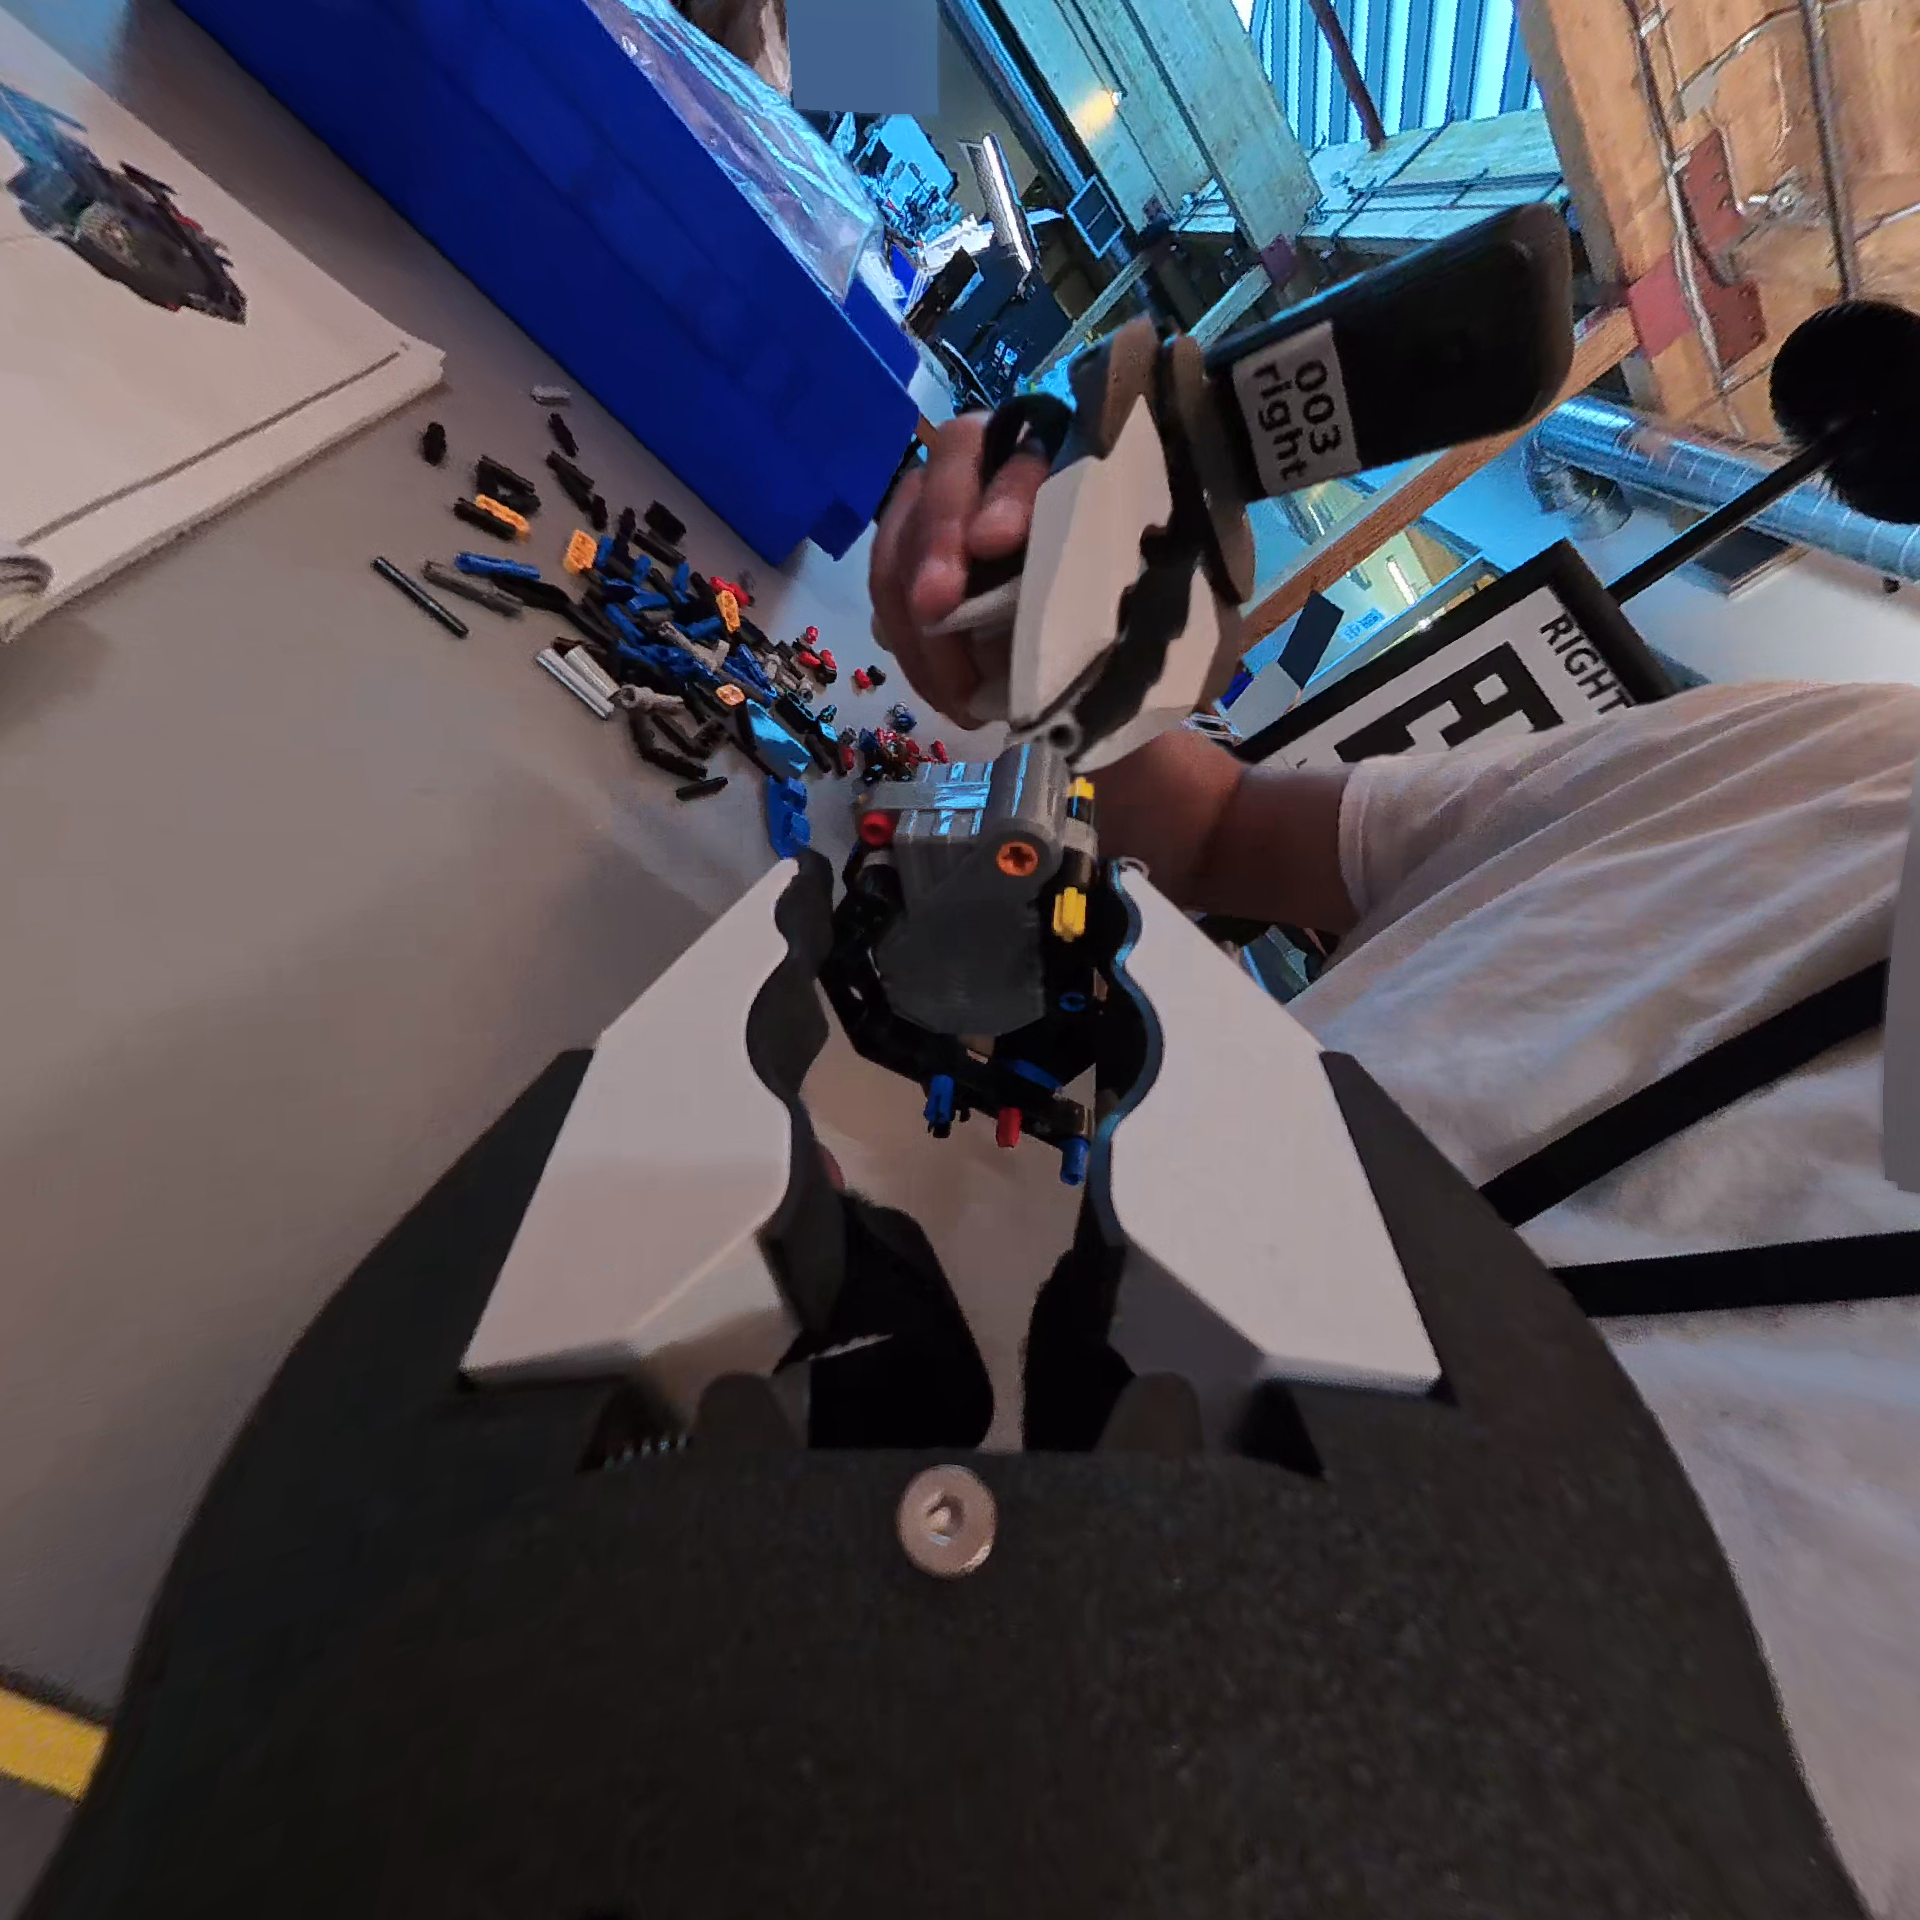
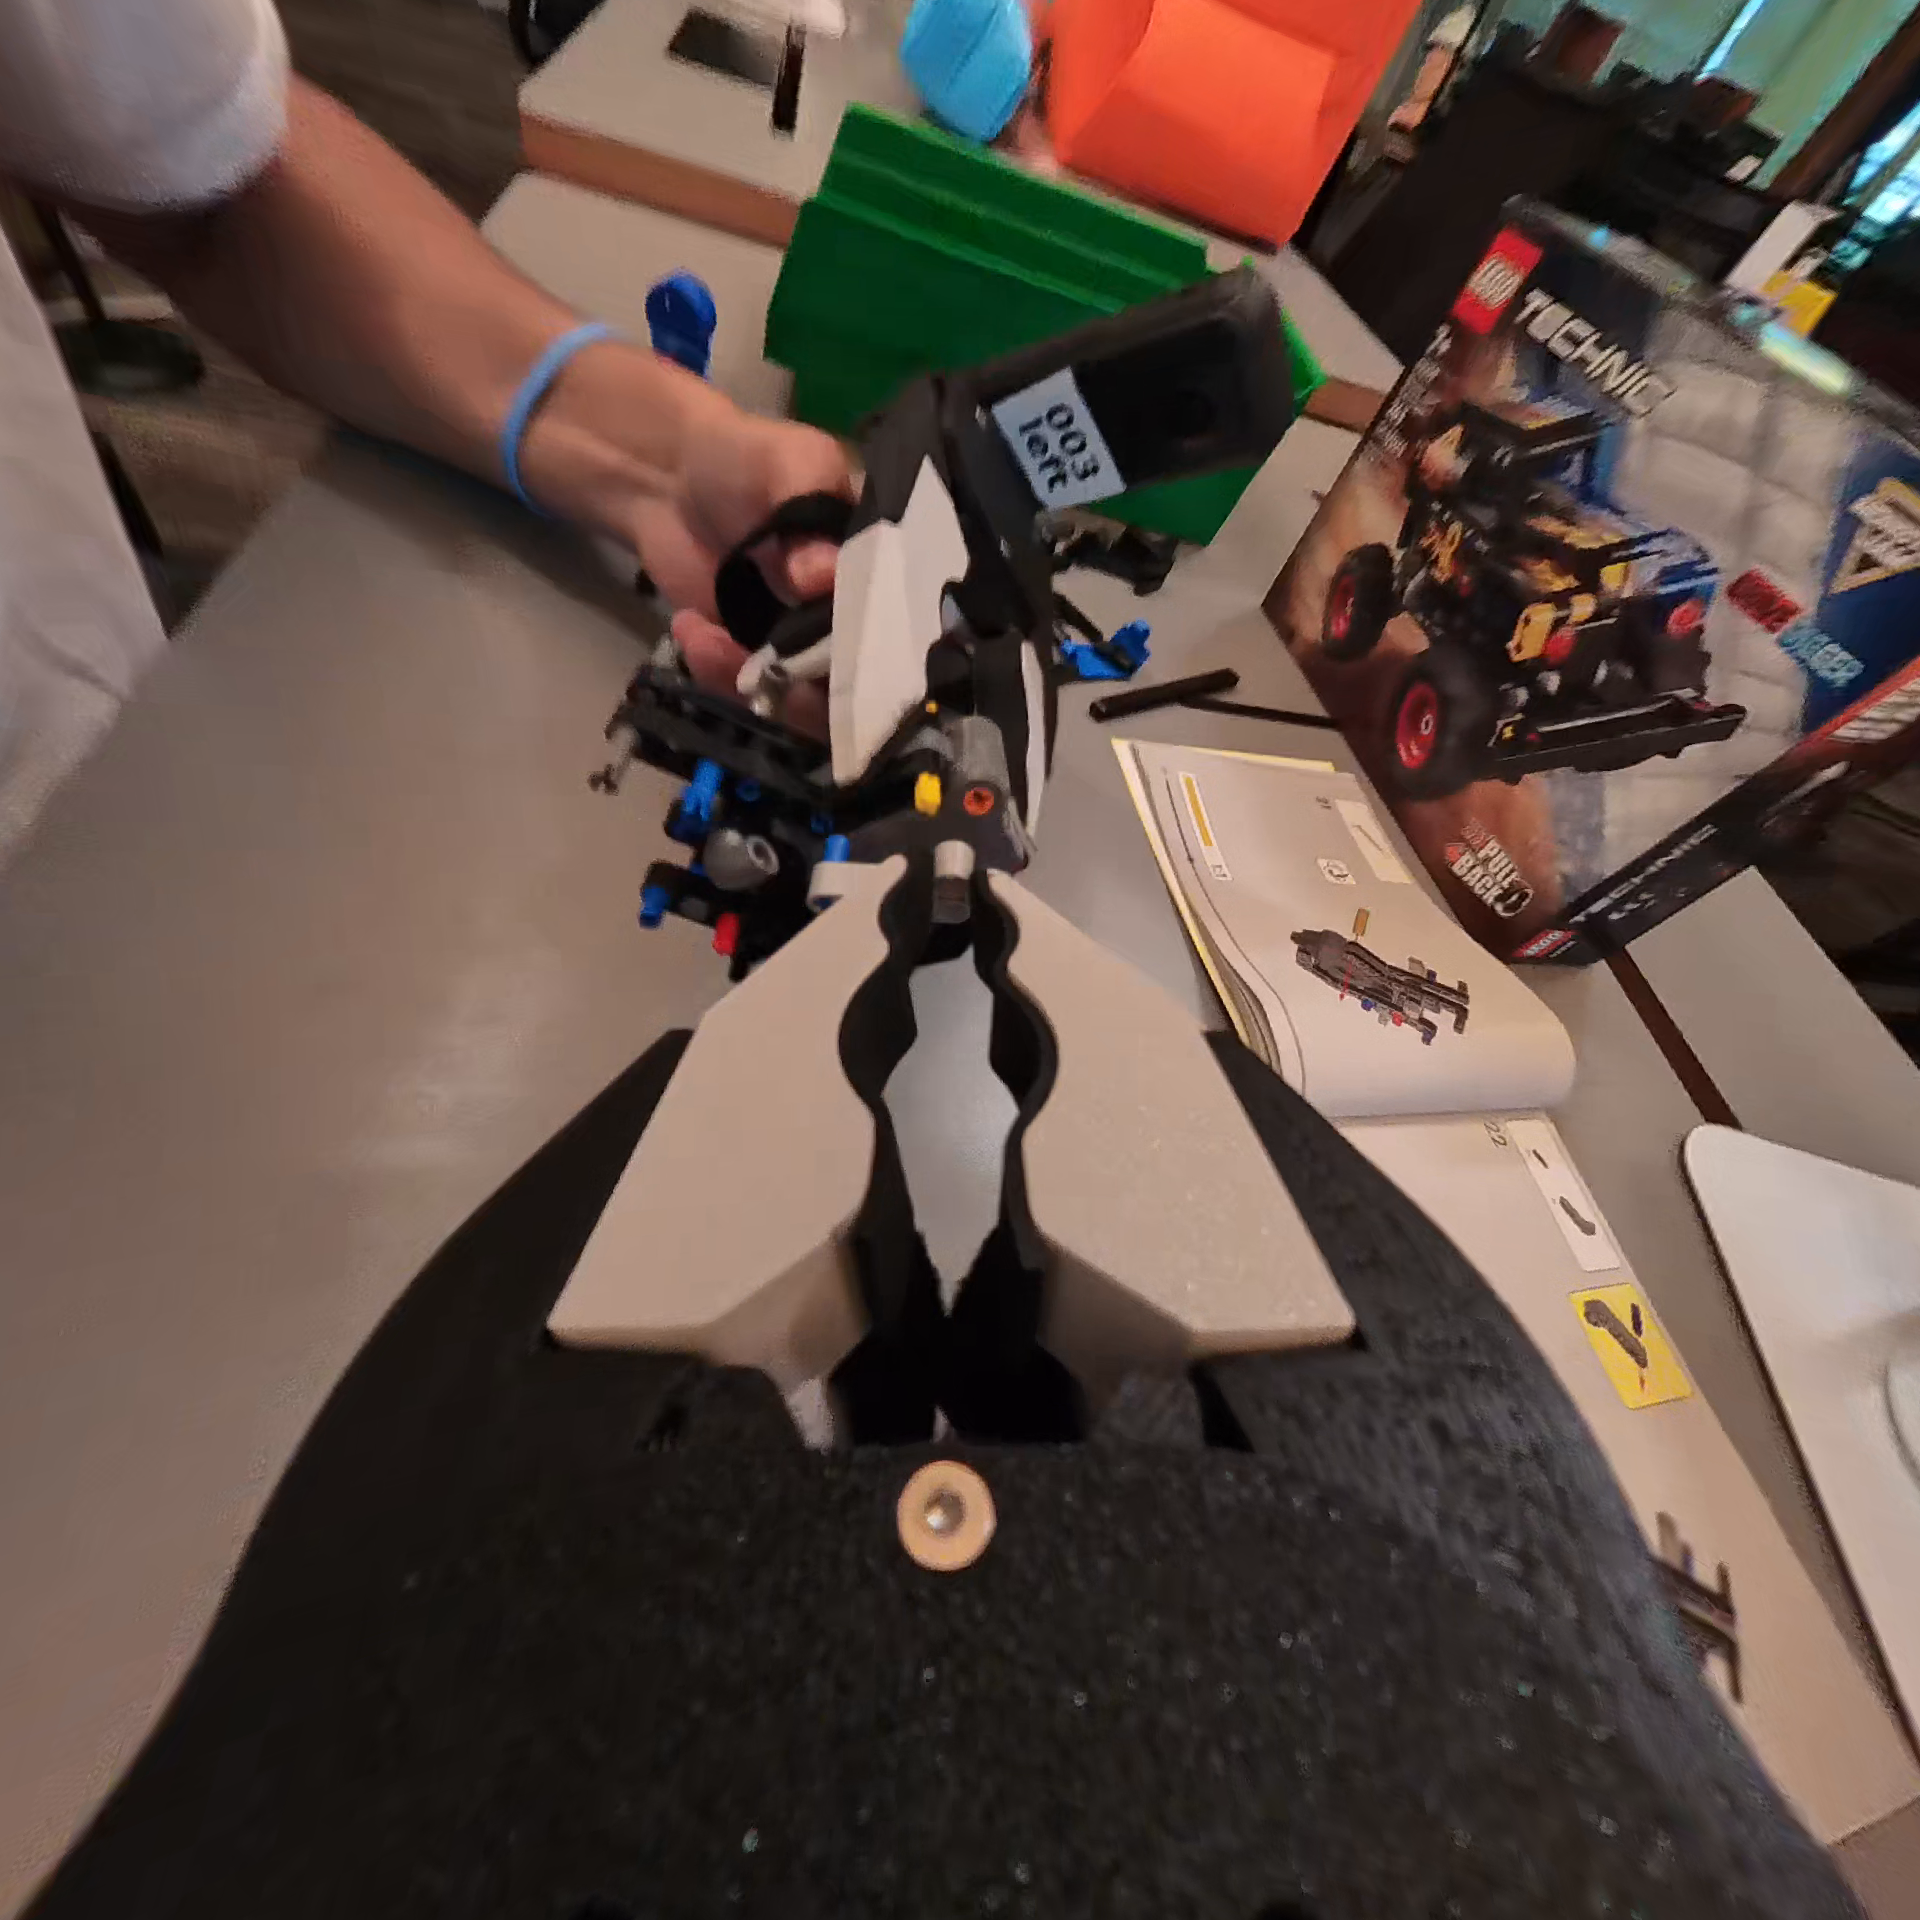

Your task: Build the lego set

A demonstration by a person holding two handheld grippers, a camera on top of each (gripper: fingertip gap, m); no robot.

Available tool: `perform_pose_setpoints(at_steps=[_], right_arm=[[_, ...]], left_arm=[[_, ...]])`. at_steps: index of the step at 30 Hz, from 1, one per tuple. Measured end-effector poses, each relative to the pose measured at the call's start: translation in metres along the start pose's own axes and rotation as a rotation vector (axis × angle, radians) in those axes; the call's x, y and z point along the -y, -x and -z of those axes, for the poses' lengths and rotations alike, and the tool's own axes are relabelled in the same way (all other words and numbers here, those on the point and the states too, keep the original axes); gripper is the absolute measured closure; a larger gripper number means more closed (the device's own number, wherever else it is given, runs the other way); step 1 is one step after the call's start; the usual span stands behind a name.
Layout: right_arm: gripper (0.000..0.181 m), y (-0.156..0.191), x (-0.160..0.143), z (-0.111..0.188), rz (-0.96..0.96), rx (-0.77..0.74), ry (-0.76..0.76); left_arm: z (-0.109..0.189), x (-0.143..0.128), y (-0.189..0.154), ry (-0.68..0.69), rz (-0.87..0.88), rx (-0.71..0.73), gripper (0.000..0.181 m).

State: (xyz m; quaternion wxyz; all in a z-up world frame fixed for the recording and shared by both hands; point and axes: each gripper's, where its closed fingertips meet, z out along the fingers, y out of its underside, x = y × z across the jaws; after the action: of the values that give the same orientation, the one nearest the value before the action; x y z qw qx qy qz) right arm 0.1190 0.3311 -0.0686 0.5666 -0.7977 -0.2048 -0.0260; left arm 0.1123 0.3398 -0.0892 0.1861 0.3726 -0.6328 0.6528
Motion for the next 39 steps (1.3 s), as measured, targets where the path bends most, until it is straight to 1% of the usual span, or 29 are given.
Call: perform_pose_setpoints(at_steps=[4, 8, 10, 13, 18, 24, 30, 33, 39], right_arm=[[0.175, 0.007, -0.005, -0.01, 0.041, 0.045, -0.026], [0.175, 0.008, -0.006, -0.005, 0.155, -0.02, -0.06], [0.175, 0.01, -0.004, -0.004, 0.198, -0.032, -0.103], [0.175, 0.014, -0.011, -0.009, 0.237, -0.033, -0.066], [0.175, 0.013, -0.008, -0.007, 0.296, -0.067, -0.077], [0.175, 0.014, -0.01, -0.008, 0.305, -0.07, -0.065], [0.175, 0.016, -0.01, -0.011, 0.36, -0.1, -0.058], [0.174, 0.016, -0.011, -0.011, 0.335, -0.091, -0.063], [0.174, 0.014, -0.01, -0.013, 0.22, -0.094, -0.09]], left_arm=[[-0.003, -0.007, 0.006, 0.042, 0.015, 0.028, 0.133], [-0.004, -0.011, 0.01, 0.06, 0.003, 0.061, 0.133], [-0.004, -0.013, 0.013, 0.062, 0.019, 0.061, 0.133], [-0.005, -0.013, 0.012, 0.062, 0.015, 0.061, 0.133], [-0.005, -0.016, 0.016, 0.077, 0.01, 0.088, 0.133], [-0.007, -0.018, 0.016, 0.087, 0.0, 0.095, 0.133], [-0.007, -0.019, 0.017, 0.095, 0.001, 0.099, 0.133], [-0.008, -0.02, 0.018, 0.1, 0.003, 0.104, 0.133], [-0.007, -0.019, 0.018, 0.094, 0.007, 0.099, 0.133]])
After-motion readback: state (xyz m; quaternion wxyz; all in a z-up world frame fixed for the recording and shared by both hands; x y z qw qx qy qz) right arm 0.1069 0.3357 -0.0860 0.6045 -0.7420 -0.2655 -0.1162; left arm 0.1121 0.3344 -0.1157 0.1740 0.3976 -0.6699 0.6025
